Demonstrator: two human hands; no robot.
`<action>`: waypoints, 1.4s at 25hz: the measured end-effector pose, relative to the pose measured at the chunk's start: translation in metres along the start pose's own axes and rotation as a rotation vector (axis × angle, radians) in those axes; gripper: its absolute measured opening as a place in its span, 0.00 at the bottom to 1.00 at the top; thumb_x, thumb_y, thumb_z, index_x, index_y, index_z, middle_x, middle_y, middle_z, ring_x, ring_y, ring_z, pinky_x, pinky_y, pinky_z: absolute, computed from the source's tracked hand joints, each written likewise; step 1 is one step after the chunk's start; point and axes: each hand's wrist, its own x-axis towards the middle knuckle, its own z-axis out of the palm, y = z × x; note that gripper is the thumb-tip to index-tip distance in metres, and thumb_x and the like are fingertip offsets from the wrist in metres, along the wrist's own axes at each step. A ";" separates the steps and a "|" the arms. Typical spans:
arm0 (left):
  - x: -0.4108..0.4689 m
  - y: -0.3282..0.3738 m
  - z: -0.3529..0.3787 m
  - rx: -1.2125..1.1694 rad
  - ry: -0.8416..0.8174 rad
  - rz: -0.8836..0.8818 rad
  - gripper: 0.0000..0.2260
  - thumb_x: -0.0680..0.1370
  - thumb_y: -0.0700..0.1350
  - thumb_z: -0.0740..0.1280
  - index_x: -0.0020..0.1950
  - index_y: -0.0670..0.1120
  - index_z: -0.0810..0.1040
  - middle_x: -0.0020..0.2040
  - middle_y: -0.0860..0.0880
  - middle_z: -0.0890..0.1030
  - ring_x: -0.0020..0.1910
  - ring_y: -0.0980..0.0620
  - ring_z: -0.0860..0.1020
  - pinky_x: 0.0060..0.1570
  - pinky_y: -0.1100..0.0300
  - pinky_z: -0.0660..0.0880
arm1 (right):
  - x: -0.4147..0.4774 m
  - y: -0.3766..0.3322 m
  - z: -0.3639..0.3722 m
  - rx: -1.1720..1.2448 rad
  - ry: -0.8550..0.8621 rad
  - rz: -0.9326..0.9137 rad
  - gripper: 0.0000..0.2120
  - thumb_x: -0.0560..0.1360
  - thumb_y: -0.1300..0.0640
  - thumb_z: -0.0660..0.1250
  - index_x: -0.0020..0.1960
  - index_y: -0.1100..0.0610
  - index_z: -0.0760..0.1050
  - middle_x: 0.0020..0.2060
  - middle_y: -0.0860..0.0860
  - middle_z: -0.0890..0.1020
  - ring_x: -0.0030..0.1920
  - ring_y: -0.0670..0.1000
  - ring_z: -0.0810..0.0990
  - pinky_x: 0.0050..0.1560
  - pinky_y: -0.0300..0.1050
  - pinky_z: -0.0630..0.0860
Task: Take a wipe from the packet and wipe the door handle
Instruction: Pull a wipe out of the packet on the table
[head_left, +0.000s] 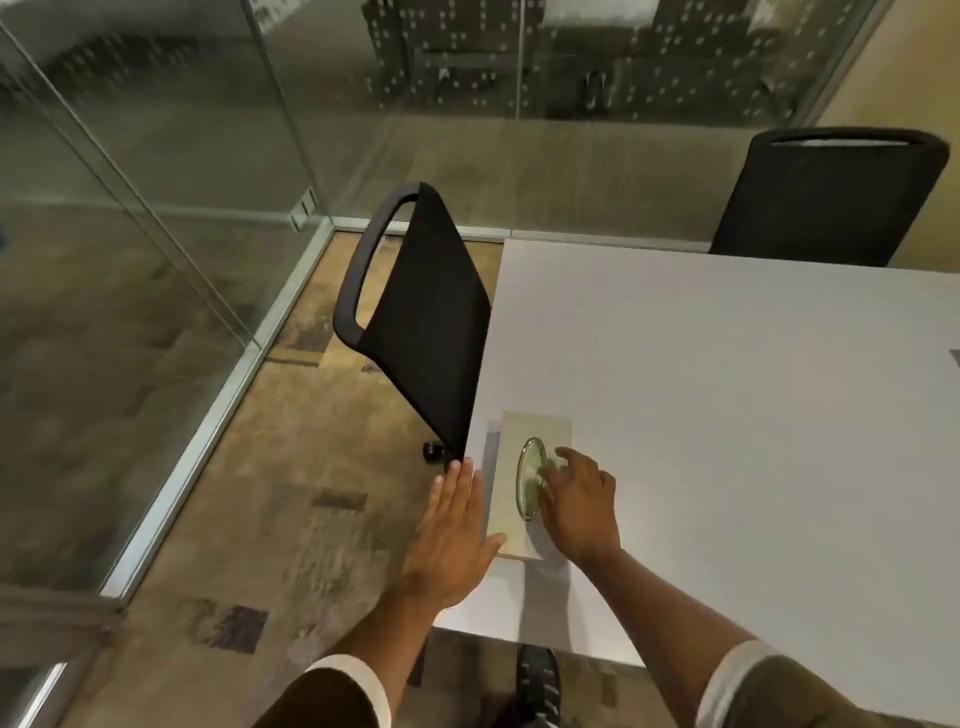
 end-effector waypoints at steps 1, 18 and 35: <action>0.009 0.005 0.005 0.018 -0.019 0.026 0.41 0.85 0.68 0.46 0.87 0.39 0.50 0.87 0.39 0.47 0.86 0.39 0.45 0.85 0.40 0.53 | 0.009 0.005 0.000 -0.015 -0.036 -0.011 0.16 0.80 0.50 0.65 0.67 0.52 0.78 0.71 0.55 0.76 0.70 0.61 0.75 0.65 0.60 0.72; 0.058 0.008 0.005 0.018 -0.321 0.097 0.40 0.85 0.69 0.48 0.87 0.48 0.35 0.85 0.49 0.29 0.78 0.48 0.23 0.77 0.46 0.26 | 0.049 0.007 0.004 -0.047 -0.102 -0.031 0.11 0.75 0.51 0.70 0.57 0.51 0.83 0.68 0.49 0.78 0.69 0.56 0.75 0.67 0.64 0.68; 0.059 0.009 0.000 -0.003 -0.362 0.105 0.42 0.84 0.70 0.49 0.87 0.47 0.35 0.86 0.47 0.31 0.85 0.44 0.31 0.84 0.40 0.35 | 0.046 -0.011 -0.013 -0.159 -0.216 -0.015 0.20 0.73 0.55 0.70 0.64 0.57 0.77 0.62 0.56 0.75 0.61 0.61 0.74 0.61 0.60 0.69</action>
